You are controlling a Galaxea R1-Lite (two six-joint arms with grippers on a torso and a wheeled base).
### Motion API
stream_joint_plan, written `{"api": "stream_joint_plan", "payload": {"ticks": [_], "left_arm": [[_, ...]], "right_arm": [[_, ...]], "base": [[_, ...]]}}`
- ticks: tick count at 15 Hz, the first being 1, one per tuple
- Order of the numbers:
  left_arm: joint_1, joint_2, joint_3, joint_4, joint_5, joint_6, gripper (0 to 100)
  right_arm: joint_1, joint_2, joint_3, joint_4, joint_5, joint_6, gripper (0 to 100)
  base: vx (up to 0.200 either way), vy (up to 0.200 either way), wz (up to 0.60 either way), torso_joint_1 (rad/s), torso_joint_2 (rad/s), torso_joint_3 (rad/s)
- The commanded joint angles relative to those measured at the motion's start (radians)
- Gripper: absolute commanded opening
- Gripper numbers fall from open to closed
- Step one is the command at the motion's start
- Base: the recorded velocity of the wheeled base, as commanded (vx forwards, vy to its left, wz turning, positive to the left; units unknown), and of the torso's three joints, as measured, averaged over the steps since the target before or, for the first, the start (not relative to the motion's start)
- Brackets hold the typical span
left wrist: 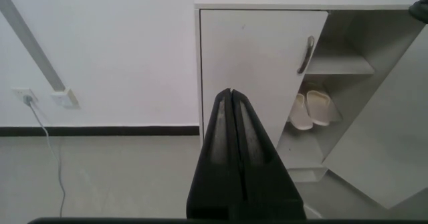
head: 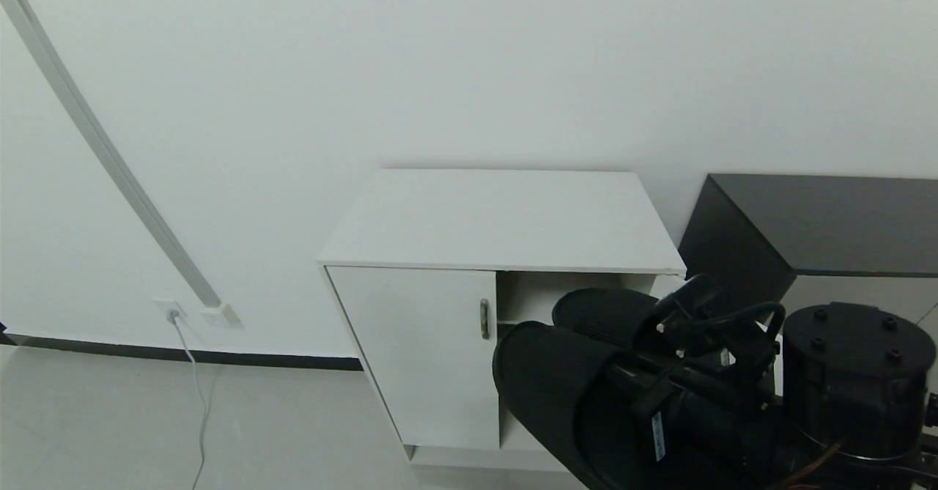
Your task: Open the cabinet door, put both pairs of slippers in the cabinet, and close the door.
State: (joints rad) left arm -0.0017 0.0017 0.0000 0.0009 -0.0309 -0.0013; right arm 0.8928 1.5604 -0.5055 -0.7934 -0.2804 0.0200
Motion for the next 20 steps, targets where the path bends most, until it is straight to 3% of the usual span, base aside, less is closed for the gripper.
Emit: {"api": "stream_joint_plan", "payload": {"ticks": [1,20], "left_arm": [[0.0,0.0,0.0,0.001,0.0,0.0,0],[0.0,0.0,0.0,0.001,0.0,-0.002,0]], "right_arm": [[0.002,0.004,0.004,0.0,0.0,0.0,0],[0.006,0.006,0.015,0.0,0.014,-0.002,0]], "base": [[0.0,0.0,0.0,-0.09,0.18,0.11],[0.0,0.0,0.0,-0.197,0.48,0.28]]}}
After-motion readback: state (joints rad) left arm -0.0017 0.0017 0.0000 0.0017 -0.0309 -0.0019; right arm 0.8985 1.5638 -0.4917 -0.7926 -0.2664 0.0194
